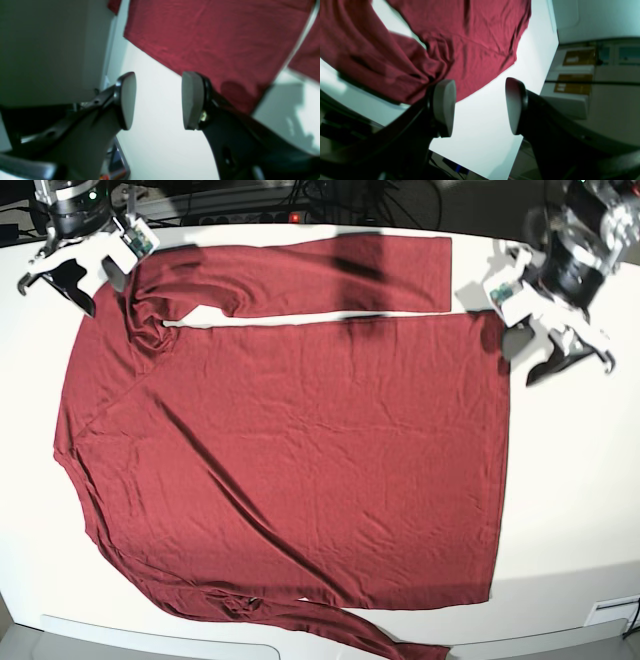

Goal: Fold the T-shirt properly

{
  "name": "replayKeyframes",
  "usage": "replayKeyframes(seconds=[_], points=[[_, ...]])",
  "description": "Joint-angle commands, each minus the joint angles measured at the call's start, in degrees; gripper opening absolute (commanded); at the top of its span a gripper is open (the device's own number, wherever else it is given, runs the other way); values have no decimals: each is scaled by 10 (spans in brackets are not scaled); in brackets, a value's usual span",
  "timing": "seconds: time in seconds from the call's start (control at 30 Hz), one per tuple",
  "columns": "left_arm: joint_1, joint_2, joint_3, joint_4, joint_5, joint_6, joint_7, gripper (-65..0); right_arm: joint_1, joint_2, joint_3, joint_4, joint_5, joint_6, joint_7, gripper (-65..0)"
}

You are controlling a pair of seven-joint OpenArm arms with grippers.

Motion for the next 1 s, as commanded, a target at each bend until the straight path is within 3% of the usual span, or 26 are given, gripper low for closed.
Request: replayKeyframes(seconds=[0.0,0.1,0.27,0.43,0.57,0.8,0.97], points=[[-7,-11,-3,9,-8,-28,4,-360,-4,5,4,10,-10,-9,6,-323],[-28,-20,-3,9,-54,-104,0,-360,-4,5,4,10,-10,-3,10,-323],[-49,-20,-3,4,-73,-142,-21,-360,5,5,4,10,-9,-3,12,-323],[-51,-19,-2,-88,-78,-155,-51,-360,5,5,4,10,20,-3,13,-323],[-54,-10,-2,-160,-29,-154,-101,-360,19,5,4,10,20,-3,13,-323],[-56,4,23,-174,-27,-155,-100,-360,86,5,4,10,27,-4,12,-323],[-62,29,84,-178,40,-141,-97,-360,134,-4,4,10,98,-3,-3,-323]])
